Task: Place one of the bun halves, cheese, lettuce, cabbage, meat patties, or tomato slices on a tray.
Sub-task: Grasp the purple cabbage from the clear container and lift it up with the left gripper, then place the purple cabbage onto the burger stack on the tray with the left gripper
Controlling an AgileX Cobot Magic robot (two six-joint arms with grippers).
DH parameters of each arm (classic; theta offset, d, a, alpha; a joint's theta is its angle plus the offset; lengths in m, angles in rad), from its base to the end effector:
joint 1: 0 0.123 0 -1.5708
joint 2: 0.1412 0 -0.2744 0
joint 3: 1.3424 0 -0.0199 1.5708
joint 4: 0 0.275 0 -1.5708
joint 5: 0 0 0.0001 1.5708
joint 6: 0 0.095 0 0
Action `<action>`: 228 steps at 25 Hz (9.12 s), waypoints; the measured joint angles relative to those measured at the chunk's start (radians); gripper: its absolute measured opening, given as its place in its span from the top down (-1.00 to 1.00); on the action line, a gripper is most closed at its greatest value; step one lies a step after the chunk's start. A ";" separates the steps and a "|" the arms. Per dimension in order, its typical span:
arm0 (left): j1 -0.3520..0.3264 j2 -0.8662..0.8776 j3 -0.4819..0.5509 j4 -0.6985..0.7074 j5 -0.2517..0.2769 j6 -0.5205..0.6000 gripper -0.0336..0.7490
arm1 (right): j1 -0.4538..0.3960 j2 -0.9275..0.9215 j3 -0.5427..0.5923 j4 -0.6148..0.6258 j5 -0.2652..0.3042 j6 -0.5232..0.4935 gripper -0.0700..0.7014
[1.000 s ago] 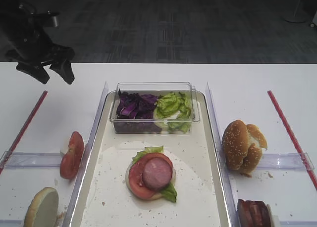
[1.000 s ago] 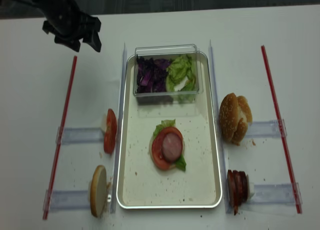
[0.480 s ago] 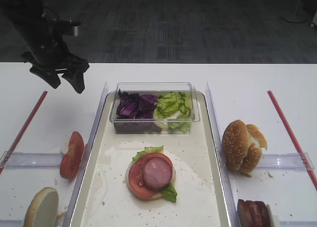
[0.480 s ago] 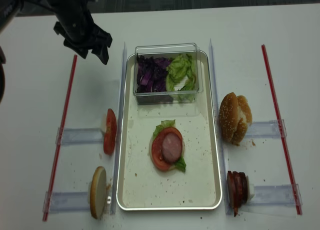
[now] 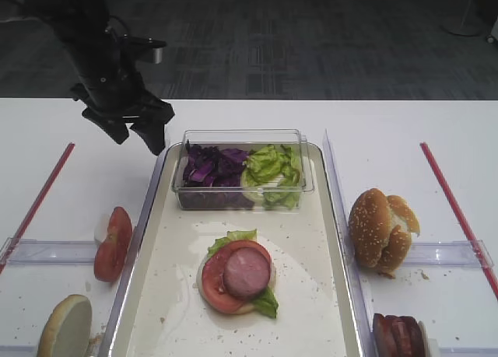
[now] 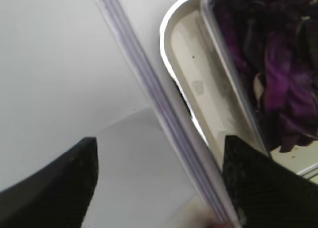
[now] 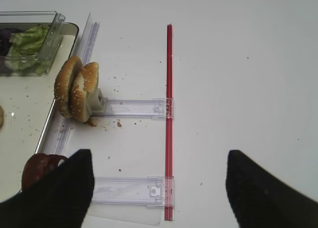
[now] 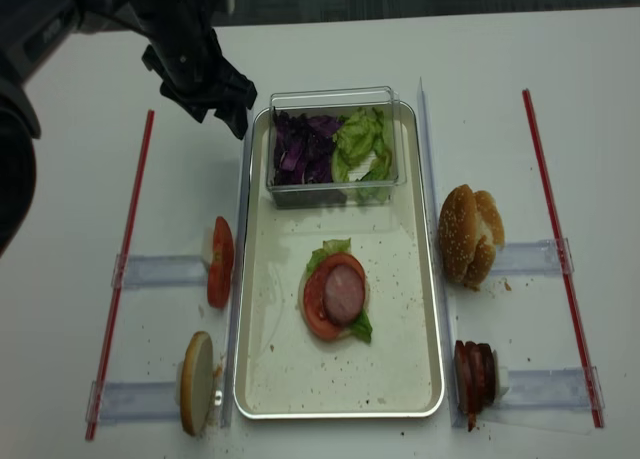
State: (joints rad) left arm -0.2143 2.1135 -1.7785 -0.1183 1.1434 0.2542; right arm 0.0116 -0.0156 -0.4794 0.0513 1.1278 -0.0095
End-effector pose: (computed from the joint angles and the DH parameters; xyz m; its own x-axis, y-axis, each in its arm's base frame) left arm 0.4491 -0.1082 0.1946 -0.8939 0.4017 -0.1989 0.4212 0.9045 -0.0665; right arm 0.0276 0.0047 0.2759 -0.5191 0.0065 -0.8547 -0.0447 0.9984 0.0347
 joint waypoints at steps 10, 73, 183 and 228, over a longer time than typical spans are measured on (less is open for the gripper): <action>-0.105 0.000 0.000 0.000 -0.004 0.000 -0.29 | 0.000 0.000 0.000 0.000 0.000 0.000 -0.66; -0.237 0.126 -0.020 -0.017 -0.206 0.002 -0.14 | 0.000 0.000 0.000 0.000 0.000 0.000 -0.66; -0.232 -0.038 -0.312 -0.023 0.101 -0.027 0.86 | 0.000 0.000 0.000 0.000 0.000 0.000 -0.66; -0.576 -0.489 0.225 -0.047 0.101 -0.083 0.87 | 0.000 0.000 0.000 0.000 0.000 0.000 -0.66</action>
State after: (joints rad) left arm -0.7898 1.6245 -1.5531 -0.1655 1.2448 0.1710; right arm 0.0116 -0.0156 -0.4794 0.0513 1.1278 -0.0095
